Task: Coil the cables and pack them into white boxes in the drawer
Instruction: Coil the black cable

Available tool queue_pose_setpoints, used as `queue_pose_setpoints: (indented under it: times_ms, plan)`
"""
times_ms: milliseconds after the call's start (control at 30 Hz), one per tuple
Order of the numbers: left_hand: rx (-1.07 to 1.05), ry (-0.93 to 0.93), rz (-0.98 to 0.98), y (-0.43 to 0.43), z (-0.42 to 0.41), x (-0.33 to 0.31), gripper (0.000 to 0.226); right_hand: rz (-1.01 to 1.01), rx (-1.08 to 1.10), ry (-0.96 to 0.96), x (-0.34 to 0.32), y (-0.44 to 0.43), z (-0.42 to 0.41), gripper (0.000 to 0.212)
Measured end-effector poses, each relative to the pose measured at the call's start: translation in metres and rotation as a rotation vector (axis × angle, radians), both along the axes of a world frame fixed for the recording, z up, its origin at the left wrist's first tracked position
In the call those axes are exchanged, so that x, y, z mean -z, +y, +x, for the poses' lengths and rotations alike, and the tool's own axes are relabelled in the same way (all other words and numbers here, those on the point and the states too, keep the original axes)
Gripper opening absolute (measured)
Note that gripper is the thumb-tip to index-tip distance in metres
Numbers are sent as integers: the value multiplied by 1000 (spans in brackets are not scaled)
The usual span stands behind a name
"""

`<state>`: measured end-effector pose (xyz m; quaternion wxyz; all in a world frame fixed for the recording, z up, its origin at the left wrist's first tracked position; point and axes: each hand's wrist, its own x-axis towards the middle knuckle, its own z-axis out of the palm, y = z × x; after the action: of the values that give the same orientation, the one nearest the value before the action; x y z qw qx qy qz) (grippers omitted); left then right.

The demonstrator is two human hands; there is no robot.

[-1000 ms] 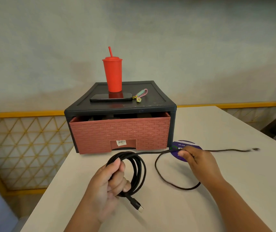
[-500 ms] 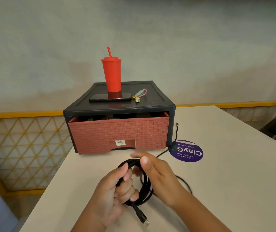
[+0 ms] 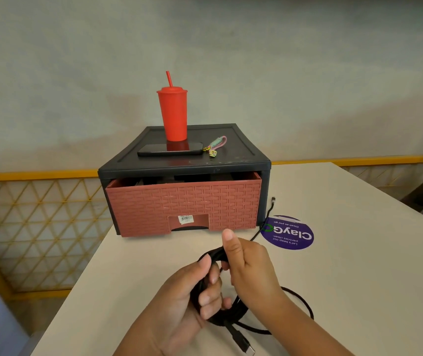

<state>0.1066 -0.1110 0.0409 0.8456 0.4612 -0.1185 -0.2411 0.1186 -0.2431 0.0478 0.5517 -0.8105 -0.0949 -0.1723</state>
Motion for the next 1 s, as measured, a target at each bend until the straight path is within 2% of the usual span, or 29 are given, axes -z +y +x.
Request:
queue_pose_setpoints:
  times_ms: [233,400,500,600,733,800,867,933,1000]
  plan:
    - [81,11,-9,9,2,-1,40,-78,-55,-42,4,1,3,68]
    - [366,-101,-60,22,12,4,11,-142,-129,-102,2,2,-2,61]
    - [419,-126,-38,25,15,6,18,-210,-162,-152,1,-1,-3,63]
    - [317,-125,44,20,12,8,31,-264,-178,-183,2,-3,-3,59]
    - [84,-46,117,2,4,6,44,-243,-140,-212,6,-10,2,64]
    - [31,-21,35,-5,3,4,45,-192,-119,-193,7,-16,5,59]
    - [39,32,-187,1,9,5,45,-138,-92,-161,8,-23,8,56]
    - [162,-19,-452,12,21,10,33,-162,-48,-95,9,-31,11,48]
    - [280,-106,-600,21,28,9,47,-270,-14,-32,10,-35,14,36]
